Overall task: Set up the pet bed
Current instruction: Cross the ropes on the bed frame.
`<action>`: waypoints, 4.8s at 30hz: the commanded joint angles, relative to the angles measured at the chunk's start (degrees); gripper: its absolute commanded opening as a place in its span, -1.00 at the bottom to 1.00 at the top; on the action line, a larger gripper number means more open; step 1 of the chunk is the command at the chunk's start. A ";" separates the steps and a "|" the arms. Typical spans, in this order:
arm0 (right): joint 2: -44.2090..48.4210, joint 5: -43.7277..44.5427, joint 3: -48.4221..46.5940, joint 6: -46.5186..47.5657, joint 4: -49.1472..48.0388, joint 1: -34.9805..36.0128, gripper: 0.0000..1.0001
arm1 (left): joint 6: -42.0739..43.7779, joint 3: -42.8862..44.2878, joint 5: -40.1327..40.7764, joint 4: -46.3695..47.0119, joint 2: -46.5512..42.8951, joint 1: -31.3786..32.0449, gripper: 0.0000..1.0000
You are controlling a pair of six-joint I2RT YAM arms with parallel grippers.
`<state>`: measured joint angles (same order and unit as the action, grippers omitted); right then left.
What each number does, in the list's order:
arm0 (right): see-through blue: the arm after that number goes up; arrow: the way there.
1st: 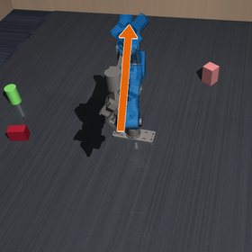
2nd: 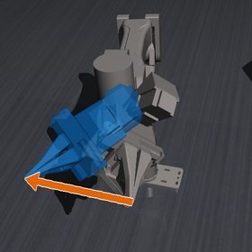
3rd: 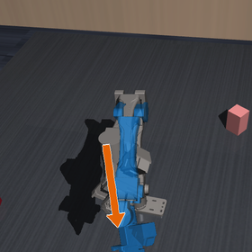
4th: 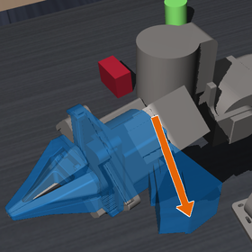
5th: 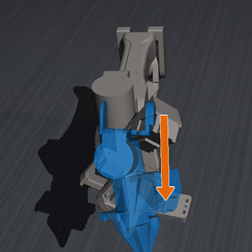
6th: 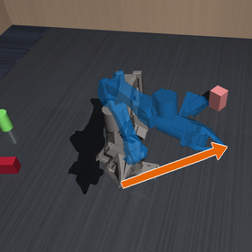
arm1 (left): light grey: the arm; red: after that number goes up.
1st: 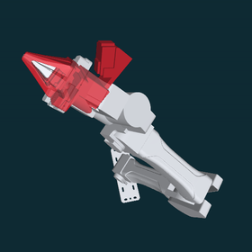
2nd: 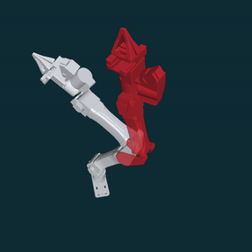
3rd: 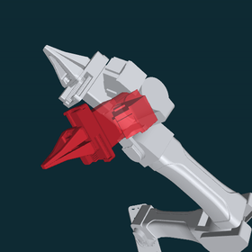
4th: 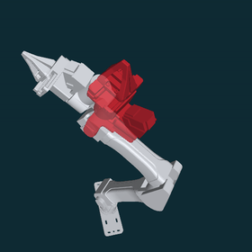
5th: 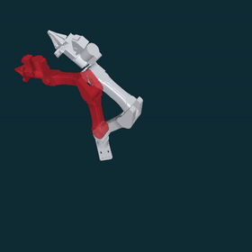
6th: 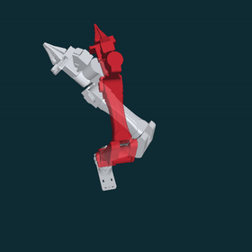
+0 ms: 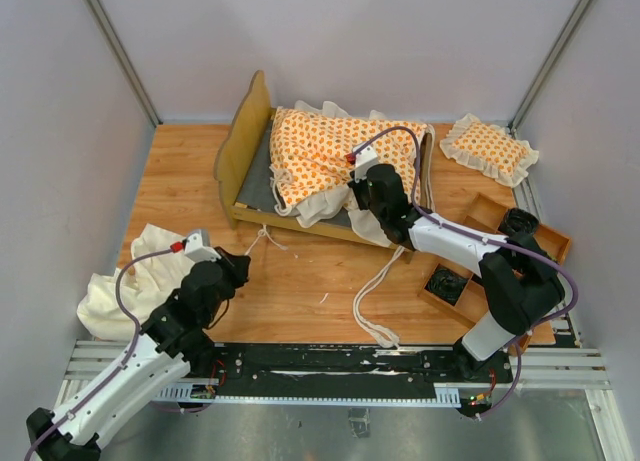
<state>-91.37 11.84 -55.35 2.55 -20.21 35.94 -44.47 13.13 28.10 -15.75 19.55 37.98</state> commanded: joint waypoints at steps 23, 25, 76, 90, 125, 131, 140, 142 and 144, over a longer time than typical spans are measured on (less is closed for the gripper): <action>-0.31 3.08 -2.22 1.31 1.67 -1.02 -0.98 | -6.15 13.57 28.20 -18.27 -4.55 0.34 -0.99; -0.20 3.15 -2.11 1.48 1.66 -0.99 -0.98 | -6.53 13.74 31.73 -18.71 -3.88 0.34 -0.99; 7.57 1.03 2.27 0.12 0.20 -1.05 -0.74 | -3.42 0.95 0.65 26.19 46.64 -14.42 -0.92; 16.41 -5.33 3.87 -5.68 5.44 0.39 -0.32 | -12.60 2.76 10.64 -4.48 14.22 -14.42 -1.00; -27.23 -18.97 -44.68 18.73 20.85 14.08 -0.11 | 16.33 3.28 -10.45 11.02 0.57 -14.42 0.27; -29.61 -17.29 -47.89 20.02 22.04 14.07 -0.72 | 18.19 4.21 -11.18 11.07 1.10 -14.42 0.24; -18.07 -20.72 -38.78 17.60 16.46 13.60 -0.99 | 28.57 6.60 -19.61 20.29 8.85 -14.42 0.17; -15.61 -21.84 -35.58 15.92 13.30 12.99 -0.99 | 31.36 7.64 -19.42 22.97 12.10 -14.42 0.15; -13.74 -23.41 -33.15 14.18 11.29 11.77 -0.99 | 34.91 9.20 -18.92 24.67 15.93 -14.42 0.14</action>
<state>-110.87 -7.81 -92.27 20.51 -1.67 49.08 -17.93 18.28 10.57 1.50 30.35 23.75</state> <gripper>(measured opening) 0.014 0.576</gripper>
